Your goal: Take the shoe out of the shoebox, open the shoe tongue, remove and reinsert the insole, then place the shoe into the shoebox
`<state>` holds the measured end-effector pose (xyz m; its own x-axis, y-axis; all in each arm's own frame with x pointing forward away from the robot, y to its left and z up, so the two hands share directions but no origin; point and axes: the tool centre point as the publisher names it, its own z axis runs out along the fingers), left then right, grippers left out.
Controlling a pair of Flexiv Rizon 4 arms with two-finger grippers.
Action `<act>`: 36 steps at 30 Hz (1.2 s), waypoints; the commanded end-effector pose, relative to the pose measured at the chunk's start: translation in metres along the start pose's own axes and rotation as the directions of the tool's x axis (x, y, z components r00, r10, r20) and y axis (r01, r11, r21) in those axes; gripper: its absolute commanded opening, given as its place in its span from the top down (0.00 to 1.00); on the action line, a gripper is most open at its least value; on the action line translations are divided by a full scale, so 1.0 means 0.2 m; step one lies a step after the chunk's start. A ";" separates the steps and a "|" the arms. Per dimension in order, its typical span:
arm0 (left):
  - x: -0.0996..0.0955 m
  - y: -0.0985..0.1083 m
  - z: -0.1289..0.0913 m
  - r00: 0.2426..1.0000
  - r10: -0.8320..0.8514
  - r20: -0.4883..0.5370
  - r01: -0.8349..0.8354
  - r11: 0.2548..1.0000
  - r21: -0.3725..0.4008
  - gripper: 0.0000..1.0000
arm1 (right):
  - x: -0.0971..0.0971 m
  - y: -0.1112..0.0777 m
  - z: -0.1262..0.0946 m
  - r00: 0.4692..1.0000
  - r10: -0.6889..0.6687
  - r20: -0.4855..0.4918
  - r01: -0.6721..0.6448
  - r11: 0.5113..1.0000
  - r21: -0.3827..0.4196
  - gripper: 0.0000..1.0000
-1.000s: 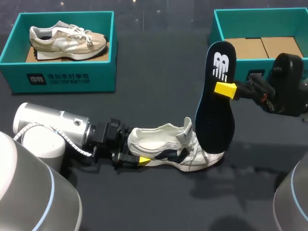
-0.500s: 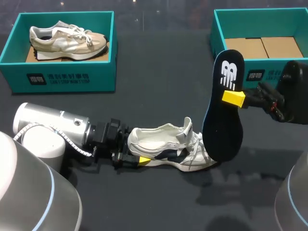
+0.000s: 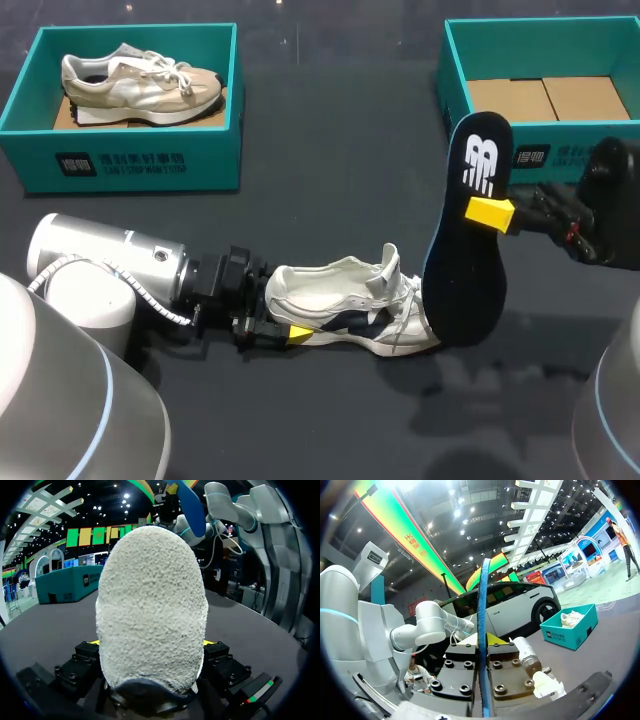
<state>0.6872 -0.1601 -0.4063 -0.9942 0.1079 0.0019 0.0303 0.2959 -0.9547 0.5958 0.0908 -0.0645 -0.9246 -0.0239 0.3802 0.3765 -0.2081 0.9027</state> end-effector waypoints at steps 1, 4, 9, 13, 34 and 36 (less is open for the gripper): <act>0.02 -0.02 0.01 1.000 0.008 -0.006 -0.008 1.000 -0.008 1.00 | 0.01 0.00 0.00 1.000 -0.001 0.003 0.001 1.000 0.000 1.00; 0.04 -0.03 0.00 1.000 0.012 -0.018 -0.012 1.000 -0.023 0.29 | 0.01 0.00 0.00 1.000 -0.001 0.003 0.001 1.000 0.000 1.00; 0.07 -0.05 -0.01 1.000 0.009 -0.022 -0.011 0.998 -0.054 0.00 | 0.01 0.00 0.00 1.000 -0.001 0.003 0.001 1.000 0.000 1.00; 0.11 -0.05 -0.03 1.000 -0.004 -0.015 0.003 0.996 -0.088 0.00 | 0.01 0.00 0.00 1.000 -0.001 0.003 0.001 1.000 0.000 1.00; 0.14 -0.01 -0.30 0.992 -0.101 0.070 0.118 0.946 -0.302 0.00 | 0.01 0.00 0.00 1.000 -0.001 0.003 0.001 1.000 0.000 1.00; 0.14 -0.02 -0.32 0.993 -0.102 0.066 0.118 0.941 -0.319 0.00 | 0.01 0.00 0.00 1.000 -0.001 0.003 0.001 1.000 0.000 1.00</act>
<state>0.6679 -0.1036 -0.3925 -0.9973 0.0086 0.0736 -0.0552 0.5757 -0.8158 0.5956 0.0905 -0.0643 -0.9246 -0.0234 0.3803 0.3766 -0.2077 0.9028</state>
